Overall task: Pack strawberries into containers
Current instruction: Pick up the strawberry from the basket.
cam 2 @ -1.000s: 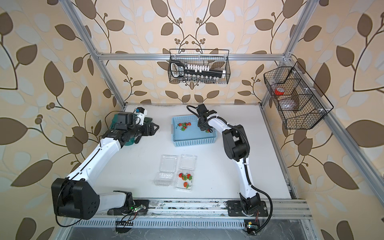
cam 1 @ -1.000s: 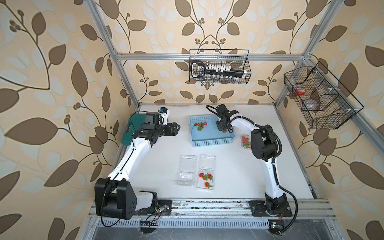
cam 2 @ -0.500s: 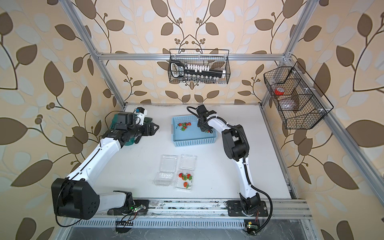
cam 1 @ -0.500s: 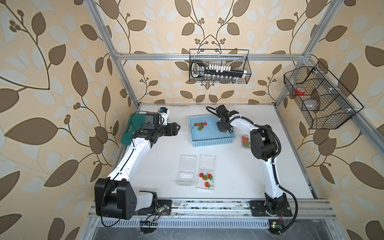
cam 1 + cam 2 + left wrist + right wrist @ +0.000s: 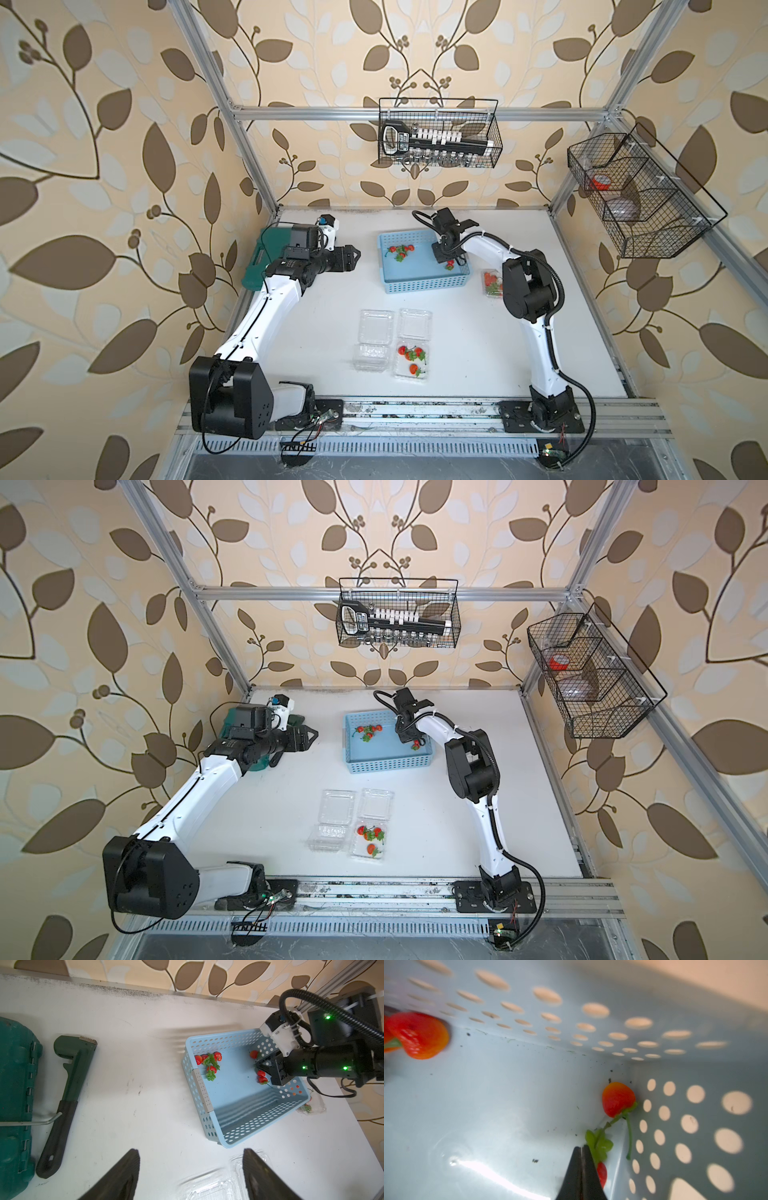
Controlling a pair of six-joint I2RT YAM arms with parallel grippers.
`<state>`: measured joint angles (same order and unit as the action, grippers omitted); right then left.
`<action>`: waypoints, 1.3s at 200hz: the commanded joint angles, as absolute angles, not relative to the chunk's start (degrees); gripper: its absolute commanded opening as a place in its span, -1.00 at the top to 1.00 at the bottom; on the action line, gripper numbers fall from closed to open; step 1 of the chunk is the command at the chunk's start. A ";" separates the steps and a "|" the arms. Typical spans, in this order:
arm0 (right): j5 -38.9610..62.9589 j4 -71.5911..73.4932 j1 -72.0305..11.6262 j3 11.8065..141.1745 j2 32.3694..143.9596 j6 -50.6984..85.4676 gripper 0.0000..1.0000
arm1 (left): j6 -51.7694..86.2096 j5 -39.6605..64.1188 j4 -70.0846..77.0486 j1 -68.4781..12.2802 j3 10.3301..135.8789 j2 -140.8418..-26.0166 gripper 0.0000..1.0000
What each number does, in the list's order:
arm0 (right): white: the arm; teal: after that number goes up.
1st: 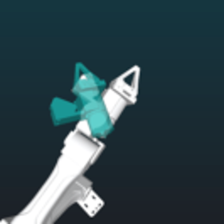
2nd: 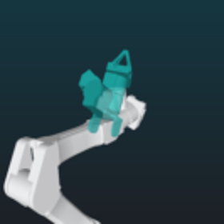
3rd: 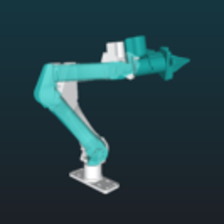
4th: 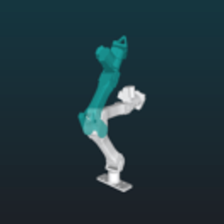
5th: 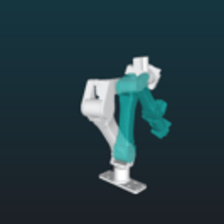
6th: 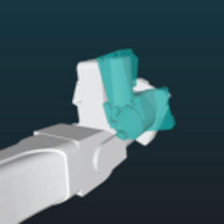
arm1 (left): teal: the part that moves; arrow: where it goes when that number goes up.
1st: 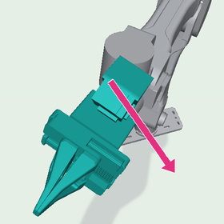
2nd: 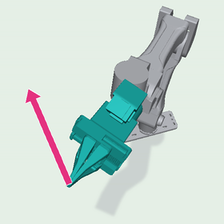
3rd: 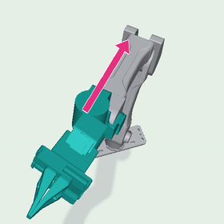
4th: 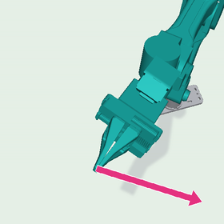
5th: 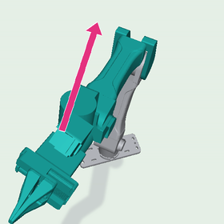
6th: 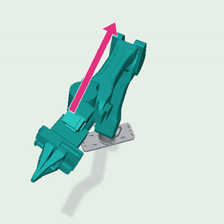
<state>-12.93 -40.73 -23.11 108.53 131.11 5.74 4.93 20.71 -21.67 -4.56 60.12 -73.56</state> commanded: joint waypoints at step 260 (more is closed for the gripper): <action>-10.91 -41.28 -21.90 100.71 130.52 14.16 0.40 | 4.37 20.83 -21.19 -4.92 60.04 -72.40 -0.59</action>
